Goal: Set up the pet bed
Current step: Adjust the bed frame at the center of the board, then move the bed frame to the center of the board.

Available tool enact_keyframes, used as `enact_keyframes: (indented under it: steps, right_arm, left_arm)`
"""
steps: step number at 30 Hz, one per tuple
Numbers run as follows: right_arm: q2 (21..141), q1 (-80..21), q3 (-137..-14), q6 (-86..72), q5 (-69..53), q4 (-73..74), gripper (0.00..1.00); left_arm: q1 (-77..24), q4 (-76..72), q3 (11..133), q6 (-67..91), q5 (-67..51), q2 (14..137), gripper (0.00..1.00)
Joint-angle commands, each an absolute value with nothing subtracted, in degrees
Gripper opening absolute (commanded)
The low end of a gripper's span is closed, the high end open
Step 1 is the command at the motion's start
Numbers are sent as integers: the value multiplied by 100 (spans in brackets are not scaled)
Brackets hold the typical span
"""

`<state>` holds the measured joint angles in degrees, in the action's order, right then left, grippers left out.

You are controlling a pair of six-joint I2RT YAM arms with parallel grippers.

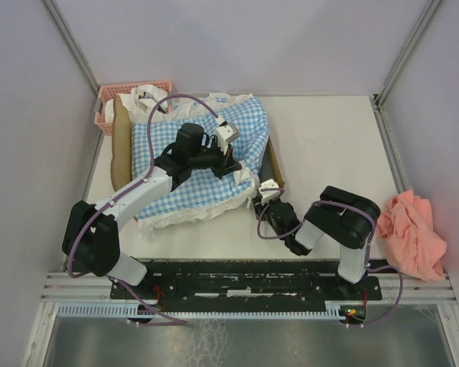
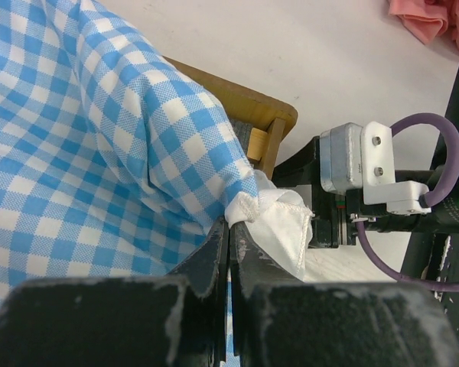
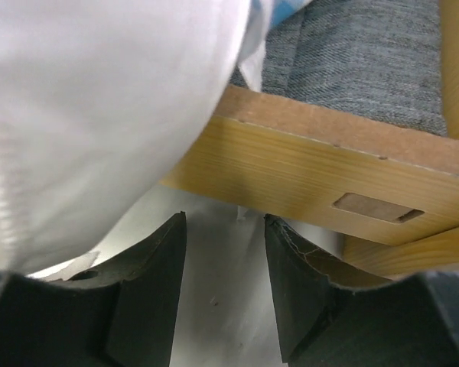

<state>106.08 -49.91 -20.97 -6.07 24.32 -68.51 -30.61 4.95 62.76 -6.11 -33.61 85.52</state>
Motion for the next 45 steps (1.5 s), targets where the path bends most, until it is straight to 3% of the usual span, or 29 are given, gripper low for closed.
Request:
enact_keyframes:
  steps: [1,8,9,13,16,24,31,37,40,45]
  right_arm:
    - [10925,-5052,-2201,-424,2907,-8058,54]
    - [11243,-5060,-2396,-435,3208,-8148,53]
    - [11283,-5062,-2395,-430,3169,-8208,49]
    - [11087,-5057,-2182,-565,3123,-8219,15]
    - [10678,-5055,-1809,-887,3262,-7972,2]
    - [9457,-5062,-1774,-1685,2229,-5714,2]
    - [8418,-5063,-1929,-2264,2082,-3504,2]
    - [7569,-5061,-2550,-2293,1497,-1398,2]
    - [7426,-5060,-2593,-2547,1636,-946,2]
    - [7131,-5058,-2235,-3056,1548,-742,2]
  left_arm:
    - [-3033,435,6341,-421,-3500,8514,3]
    - [-3042,395,6337,-361,-3558,8460,3]
    - [-3040,392,6337,-360,-3536,8444,3]
    - [-3041,116,6302,-111,-3691,8377,3]
    - [-3042,-253,6175,145,-3883,8378,3]
    - [-3138,-974,6176,605,-4189,8630,3]
    - [-3261,-1499,6207,880,-4173,8995,3]
    - [-3376,-1510,6380,837,-4193,9284,9]
    - [-3446,-1580,6506,895,-4209,9381,18]
    - [-3463,-1545,6576,905,-4047,9214,47]
